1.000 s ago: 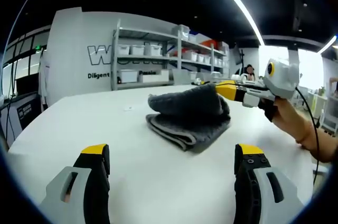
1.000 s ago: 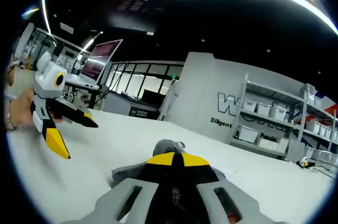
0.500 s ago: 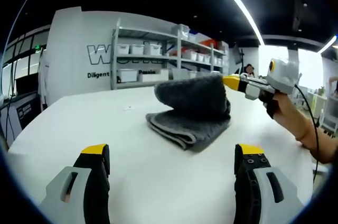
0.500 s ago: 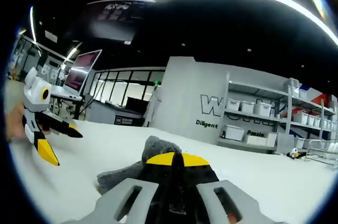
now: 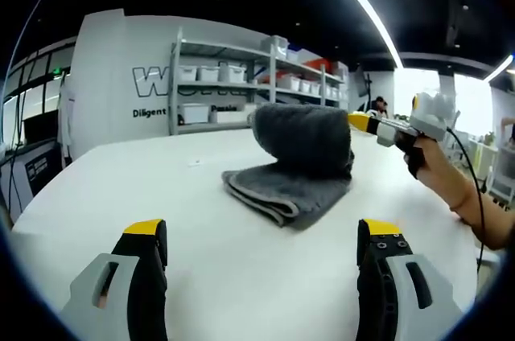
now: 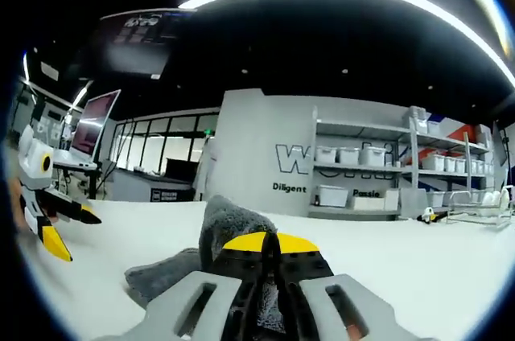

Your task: Open the folded towel by lifting each exposed corner and separating the folded layers until the towel lies flat within the target outline without major curled edges

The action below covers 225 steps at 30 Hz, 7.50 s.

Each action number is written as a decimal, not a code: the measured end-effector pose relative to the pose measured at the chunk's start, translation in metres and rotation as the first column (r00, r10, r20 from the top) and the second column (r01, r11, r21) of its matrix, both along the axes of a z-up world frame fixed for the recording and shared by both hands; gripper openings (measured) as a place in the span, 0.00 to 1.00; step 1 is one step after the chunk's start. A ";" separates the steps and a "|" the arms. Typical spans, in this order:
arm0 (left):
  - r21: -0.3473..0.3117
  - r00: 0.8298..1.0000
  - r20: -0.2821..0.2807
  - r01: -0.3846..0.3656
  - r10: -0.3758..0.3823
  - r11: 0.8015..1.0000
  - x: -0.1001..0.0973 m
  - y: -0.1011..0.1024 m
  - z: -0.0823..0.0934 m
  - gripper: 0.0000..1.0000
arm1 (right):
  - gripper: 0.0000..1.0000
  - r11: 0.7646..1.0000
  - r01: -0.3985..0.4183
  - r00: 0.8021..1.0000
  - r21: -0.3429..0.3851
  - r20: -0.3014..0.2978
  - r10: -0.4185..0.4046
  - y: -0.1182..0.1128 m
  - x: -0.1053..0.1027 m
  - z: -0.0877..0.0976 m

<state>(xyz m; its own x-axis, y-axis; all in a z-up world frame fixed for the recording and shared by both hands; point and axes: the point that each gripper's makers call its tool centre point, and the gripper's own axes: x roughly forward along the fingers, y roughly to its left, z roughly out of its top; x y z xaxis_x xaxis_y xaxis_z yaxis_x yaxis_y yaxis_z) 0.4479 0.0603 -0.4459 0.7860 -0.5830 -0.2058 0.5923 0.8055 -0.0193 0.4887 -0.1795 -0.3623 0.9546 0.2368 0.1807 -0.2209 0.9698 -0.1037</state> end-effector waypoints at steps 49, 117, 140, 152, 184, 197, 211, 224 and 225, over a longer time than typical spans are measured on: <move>0.011 1.000 -0.016 -0.002 0.002 1.000 -0.002 -0.001 -0.005 0.96 | 0.00 0.940 0.219 0.976 -0.261 0.059 -0.211 -0.080 -0.009 -0.002; 0.020 1.000 -0.015 0.003 -0.003 1.000 -0.002 -0.001 -0.004 0.95 | 0.38 0.881 0.429 0.806 -0.199 -0.356 -0.473 -0.178 -0.024 -0.075; -0.036 1.000 -0.002 -0.005 0.005 0.999 -0.003 0.002 0.004 0.99 | 0.99 0.921 0.239 0.851 -0.306 -0.391 -0.351 -0.119 -0.021 -0.083; -0.034 1.000 0.001 0.000 0.000 0.999 -0.002 0.002 0.005 0.99 | 0.99 0.928 -0.150 0.932 -0.342 -0.363 0.018 -0.019 -0.016 -0.080; -0.029 1.000 -0.001 0.000 0.000 1.000 -0.004 0.001 0.003 0.99 | 0.69 0.733 -0.513 0.858 -0.446 -0.284 0.428 0.114 -0.043 -0.075; -0.022 1.000 -0.004 0.000 0.000 1.000 -0.003 0.001 0.002 0.98 | 0.36 0.632 -0.534 0.844 -0.562 -0.303 0.443 0.146 -0.053 -0.096; -0.004 1.000 -0.009 0.001 -0.001 1.000 -0.001 0.001 0.000 0.98 | 0.21 0.556 -0.502 0.854 -0.663 -0.279 0.439 0.161 -0.050 -0.105; -0.002 1.000 -0.009 0.002 -0.002 1.000 -0.004 -0.001 0.000 0.98 | 0.07 0.509 -0.435 0.893 -0.742 -0.286 0.347 0.157 -0.029 -0.117; -0.001 1.000 -0.009 0.002 -0.002 1.000 -0.004 0.000 0.000 0.98 | 0.04 0.508 -0.430 0.897 -0.746 -0.288 0.336 0.156 -0.027 -0.118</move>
<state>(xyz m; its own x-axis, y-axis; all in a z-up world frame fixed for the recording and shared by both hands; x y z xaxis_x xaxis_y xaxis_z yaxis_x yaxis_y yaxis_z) 0.4442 0.0598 -0.4461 0.7831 -0.5846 -0.2121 0.5936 0.8044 -0.0254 0.4619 -0.0239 -0.4808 0.7353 0.5844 -0.3432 -0.6043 0.3362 -0.7223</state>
